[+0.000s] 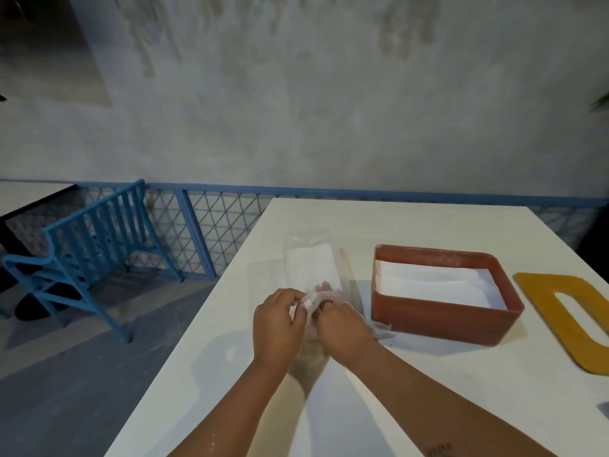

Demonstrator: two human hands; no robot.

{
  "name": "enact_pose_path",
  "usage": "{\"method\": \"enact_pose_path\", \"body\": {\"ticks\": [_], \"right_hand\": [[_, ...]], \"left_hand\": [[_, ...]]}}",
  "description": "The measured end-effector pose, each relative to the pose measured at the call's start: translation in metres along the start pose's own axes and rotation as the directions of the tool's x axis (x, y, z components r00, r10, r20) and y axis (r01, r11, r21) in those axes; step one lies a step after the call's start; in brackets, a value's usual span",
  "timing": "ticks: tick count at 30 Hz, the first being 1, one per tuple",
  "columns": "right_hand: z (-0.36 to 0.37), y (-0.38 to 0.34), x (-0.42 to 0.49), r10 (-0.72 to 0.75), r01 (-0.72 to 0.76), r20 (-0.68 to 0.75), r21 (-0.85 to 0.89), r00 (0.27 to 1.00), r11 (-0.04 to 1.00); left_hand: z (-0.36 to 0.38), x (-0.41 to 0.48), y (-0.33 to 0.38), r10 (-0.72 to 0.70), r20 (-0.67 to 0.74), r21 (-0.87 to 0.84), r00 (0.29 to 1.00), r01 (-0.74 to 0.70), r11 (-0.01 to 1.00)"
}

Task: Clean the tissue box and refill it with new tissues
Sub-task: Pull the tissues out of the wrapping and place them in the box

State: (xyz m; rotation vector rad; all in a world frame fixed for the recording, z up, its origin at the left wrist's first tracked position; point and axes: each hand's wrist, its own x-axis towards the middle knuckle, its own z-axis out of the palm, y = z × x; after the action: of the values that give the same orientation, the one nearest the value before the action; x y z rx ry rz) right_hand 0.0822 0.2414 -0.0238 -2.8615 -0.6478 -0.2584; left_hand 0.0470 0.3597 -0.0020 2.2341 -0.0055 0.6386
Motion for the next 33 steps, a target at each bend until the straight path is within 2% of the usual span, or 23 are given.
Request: {"method": "enact_pose_path", "body": {"ticks": [2,3,8,12,14,19,21,25,27,30,31,33], "right_hand": [[-0.009,0.002,0.001,-0.022,0.007,0.239,0.063,0.971,0.998],[-0.013,0.004,0.0,-0.052,0.034,0.267,0.071,0.962,0.997],[-0.021,0.002,0.005,-0.079,0.085,0.292,-0.008,0.953,0.996],[-0.025,-0.001,0.008,-0.067,0.073,0.328,-0.007,0.942,0.997],[-0.029,-0.003,0.008,-0.038,0.048,0.325,-0.021,0.945,0.999],[-0.038,-0.003,-0.001,0.02,-0.031,0.303,0.033,0.953,0.999],[-0.037,-0.003,-0.011,0.015,-0.038,0.261,0.082,0.965,0.996],[-0.036,0.001,-0.03,-0.031,0.026,0.193,0.025,0.981,0.999],[-0.036,0.006,-0.042,-0.133,0.133,0.027,0.01,0.991,0.991],[-0.035,0.017,-0.062,-0.156,0.173,-0.112,0.165,0.981,0.971],[-0.037,0.02,-0.069,-0.154,0.18,-0.12,0.243,0.981,0.953],[-0.048,0.023,-0.08,-0.056,0.097,-0.109,0.423,0.993,0.901]], "left_hand": [[-0.003,0.003,-0.007,-0.013,0.009,-0.012,1.0,0.013,1.0],[-0.004,0.005,-0.01,-0.018,0.012,-0.017,1.0,0.019,1.0],[-0.007,0.007,-0.017,-0.005,-0.006,-0.042,1.0,0.005,0.999],[-0.006,0.006,-0.018,0.0,-0.019,-0.093,1.0,-0.002,0.996],[-0.005,0.007,-0.02,0.033,0.018,-0.062,0.999,-0.031,0.998],[0.003,0.005,-0.029,-0.036,0.2,0.129,0.979,0.01,0.992],[0.007,0.001,-0.032,-0.013,0.232,0.159,0.973,-0.025,0.987],[0.013,-0.003,-0.033,-0.013,0.217,0.259,0.976,-0.045,0.965],[0.015,-0.005,-0.03,-0.019,0.186,0.293,0.982,-0.037,0.955],[0.014,-0.012,-0.019,-0.042,0.075,0.218,0.996,0.025,0.976],[0.012,-0.014,-0.013,-0.056,0.069,0.197,0.996,0.041,0.979],[0.01,-0.019,-0.005,-0.021,0.055,0.161,0.998,0.012,0.987]]}}
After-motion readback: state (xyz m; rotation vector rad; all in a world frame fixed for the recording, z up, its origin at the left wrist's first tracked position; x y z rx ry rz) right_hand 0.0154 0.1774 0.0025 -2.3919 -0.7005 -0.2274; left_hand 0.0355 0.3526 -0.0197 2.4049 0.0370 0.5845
